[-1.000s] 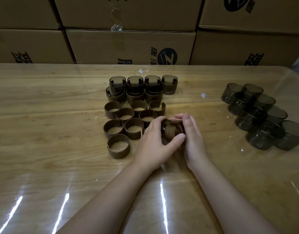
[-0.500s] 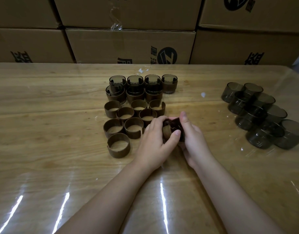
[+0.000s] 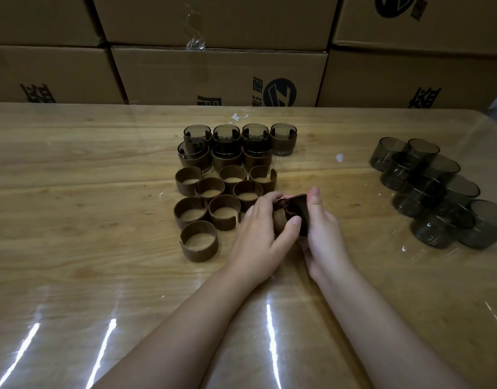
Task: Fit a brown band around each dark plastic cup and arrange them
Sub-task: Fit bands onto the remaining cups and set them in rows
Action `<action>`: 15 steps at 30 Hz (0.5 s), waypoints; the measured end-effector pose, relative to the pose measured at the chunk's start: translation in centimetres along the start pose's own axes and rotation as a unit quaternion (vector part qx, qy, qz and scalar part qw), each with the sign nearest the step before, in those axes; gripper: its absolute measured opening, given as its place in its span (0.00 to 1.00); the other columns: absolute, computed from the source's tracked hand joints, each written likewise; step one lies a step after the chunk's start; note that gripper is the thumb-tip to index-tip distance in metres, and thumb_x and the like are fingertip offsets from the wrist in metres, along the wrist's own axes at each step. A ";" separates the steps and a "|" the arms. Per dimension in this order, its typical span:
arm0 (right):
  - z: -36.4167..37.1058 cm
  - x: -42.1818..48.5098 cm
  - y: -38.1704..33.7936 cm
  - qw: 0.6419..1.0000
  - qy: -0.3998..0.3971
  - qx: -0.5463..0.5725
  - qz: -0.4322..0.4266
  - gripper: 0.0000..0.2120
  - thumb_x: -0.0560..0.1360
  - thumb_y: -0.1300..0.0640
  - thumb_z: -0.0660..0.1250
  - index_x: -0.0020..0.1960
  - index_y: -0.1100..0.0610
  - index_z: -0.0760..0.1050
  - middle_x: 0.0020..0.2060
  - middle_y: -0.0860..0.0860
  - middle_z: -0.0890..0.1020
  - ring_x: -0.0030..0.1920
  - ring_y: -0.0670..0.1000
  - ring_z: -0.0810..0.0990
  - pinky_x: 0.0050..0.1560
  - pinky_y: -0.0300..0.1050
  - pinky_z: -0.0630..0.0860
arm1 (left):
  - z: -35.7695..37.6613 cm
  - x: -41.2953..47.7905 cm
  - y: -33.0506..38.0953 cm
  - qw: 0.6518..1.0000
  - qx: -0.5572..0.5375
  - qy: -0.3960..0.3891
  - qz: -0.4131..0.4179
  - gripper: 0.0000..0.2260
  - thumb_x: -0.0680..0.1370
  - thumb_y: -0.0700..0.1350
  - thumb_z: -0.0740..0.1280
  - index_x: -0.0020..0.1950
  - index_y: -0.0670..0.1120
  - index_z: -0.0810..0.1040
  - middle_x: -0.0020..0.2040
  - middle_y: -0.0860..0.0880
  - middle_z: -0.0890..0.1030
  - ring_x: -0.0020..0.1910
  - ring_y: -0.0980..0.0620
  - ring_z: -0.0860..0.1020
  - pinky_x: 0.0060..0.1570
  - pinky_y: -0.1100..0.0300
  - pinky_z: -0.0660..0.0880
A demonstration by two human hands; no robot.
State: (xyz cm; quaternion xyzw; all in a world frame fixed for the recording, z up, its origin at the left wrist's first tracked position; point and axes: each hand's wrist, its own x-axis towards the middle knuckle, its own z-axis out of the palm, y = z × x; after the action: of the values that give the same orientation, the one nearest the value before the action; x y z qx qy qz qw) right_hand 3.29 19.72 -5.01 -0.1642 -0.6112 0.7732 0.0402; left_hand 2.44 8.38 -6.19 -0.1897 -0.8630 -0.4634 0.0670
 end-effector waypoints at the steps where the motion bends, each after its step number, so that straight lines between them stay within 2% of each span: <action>1: -0.1 0.0 0.0 1.000 -0.003 -0.002 0.000 0.20 0.80 0.41 0.58 0.46 0.51 0.84 0.44 0.51 0.86 0.49 0.50 0.85 0.51 0.47 0.79 | 0.0 0.0 0.0 1.000 0.004 0.000 0.005 0.34 0.71 0.66 0.52 0.73 0.51 0.63 0.62 0.60 0.70 0.61 0.65 0.65 0.54 0.79 0.59; 3: -0.3 0.2 -0.1 1.000 -0.009 -0.008 -0.002 0.17 0.81 0.45 0.59 0.48 0.51 0.84 0.44 0.51 0.86 0.49 0.49 0.85 0.50 0.46 0.79 | 0.2 -0.1 0.1 1.000 -0.002 -0.001 0.013 0.36 0.72 0.66 0.53 0.76 0.50 0.59 0.65 0.57 0.72 0.63 0.64 0.66 0.57 0.80 0.56; 6: -0.6 0.5 -0.1 0.999 -0.039 0.003 0.004 0.16 0.81 0.47 0.58 0.49 0.50 0.84 0.47 0.51 0.86 0.50 0.48 0.84 0.49 0.44 0.79 | 0.2 0.1 0.1 0.994 -0.104 0.018 -0.003 0.39 0.70 0.63 0.60 0.77 0.53 0.50 0.64 0.53 0.72 0.64 0.59 0.71 0.64 0.68 0.64; 9: -0.4 0.7 0.0 0.994 -0.094 0.051 0.032 0.17 0.82 0.47 0.57 0.55 0.53 0.82 0.50 0.54 0.85 0.54 0.51 0.83 0.51 0.45 0.78 | -0.3 0.5 0.2 0.972 -0.225 0.065 -0.031 0.33 0.71 0.54 0.66 0.73 0.56 0.55 0.64 0.48 0.71 0.59 0.58 0.76 0.62 0.59 0.73; 12: -0.6 1.0 -0.1 0.987 -0.153 0.029 0.042 0.23 0.81 0.41 0.54 0.61 0.55 0.78 0.54 0.55 0.84 0.57 0.53 0.82 0.57 0.51 0.77 | -0.9 0.6 0.2 0.947 -0.301 0.105 -0.031 0.24 0.73 0.48 0.62 0.68 0.56 0.62 0.62 0.47 0.74 0.53 0.58 0.79 0.55 0.61 0.77; 13: -0.6 1.0 -0.2 0.982 -0.180 0.019 0.046 0.26 0.80 0.39 0.53 0.61 0.56 0.78 0.55 0.57 0.84 0.56 0.55 0.82 0.56 0.53 0.78 | -1.1 0.6 0.2 0.942 -0.313 0.118 -0.034 0.22 0.73 0.48 0.61 0.66 0.57 0.64 0.61 0.47 0.75 0.54 0.55 0.79 0.54 0.60 0.77; 15: -0.5 0.9 -0.3 0.975 -0.214 -0.010 0.052 0.29 0.76 0.35 0.54 0.60 0.55 0.78 0.53 0.59 0.84 0.51 0.58 0.84 0.45 0.49 0.81 | -1.3 0.7 0.1 0.932 -0.333 0.133 -0.045 0.19 0.73 0.48 0.59 0.63 0.60 0.65 0.61 0.48 0.75 0.58 0.48 0.78 0.57 0.55 0.76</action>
State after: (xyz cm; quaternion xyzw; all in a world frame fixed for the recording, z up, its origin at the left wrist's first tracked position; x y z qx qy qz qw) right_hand 2.55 20.46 -4.96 -0.0271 -0.6039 0.7853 -0.1338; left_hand 1.76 7.53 -5.12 -0.0988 -0.6497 -0.7480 0.0930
